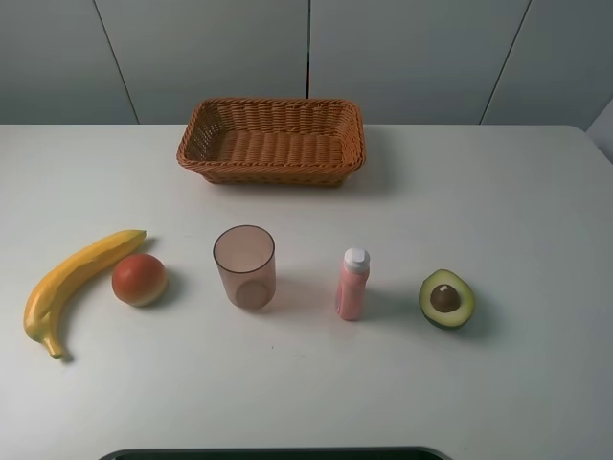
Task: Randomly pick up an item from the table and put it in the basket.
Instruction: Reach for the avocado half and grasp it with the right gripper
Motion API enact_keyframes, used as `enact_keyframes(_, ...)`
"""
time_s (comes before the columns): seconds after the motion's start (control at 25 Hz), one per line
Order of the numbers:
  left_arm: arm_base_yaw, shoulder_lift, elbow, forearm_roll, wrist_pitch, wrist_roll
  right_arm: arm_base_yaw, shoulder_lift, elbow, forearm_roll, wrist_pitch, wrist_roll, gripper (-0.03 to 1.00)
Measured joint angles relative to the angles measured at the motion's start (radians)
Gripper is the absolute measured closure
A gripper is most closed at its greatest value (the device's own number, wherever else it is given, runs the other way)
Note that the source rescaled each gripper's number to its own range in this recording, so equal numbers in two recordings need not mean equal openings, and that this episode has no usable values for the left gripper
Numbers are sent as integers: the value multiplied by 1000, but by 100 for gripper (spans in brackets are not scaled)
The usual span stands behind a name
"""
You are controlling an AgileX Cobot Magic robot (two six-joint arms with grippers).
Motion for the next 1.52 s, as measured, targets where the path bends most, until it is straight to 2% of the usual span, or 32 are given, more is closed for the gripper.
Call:
enact_keyframes(0.56,0,0,0,0,0,0,0,0,0,-3,-2,18,-3)
enact_keyframes(0.68,0,0,0,0,0,0,0,28,-44,-3,2,31,-3)
enact_keyframes(0.92,0,0,0,0,0,0,0,365,-287,-1,55,13,-3)
enact_keyframes(1.16,0,0,0,0,0,2,0,747,-504,70,58,-50,-3)
enact_keyframes(1.32,0,0,0,0,0,2,29,954,-521,85,40,-74,-3)
enact_keyframes(1.52,0,0,0,0,0,2,185,1155,-479,85,-8,-22,-3)
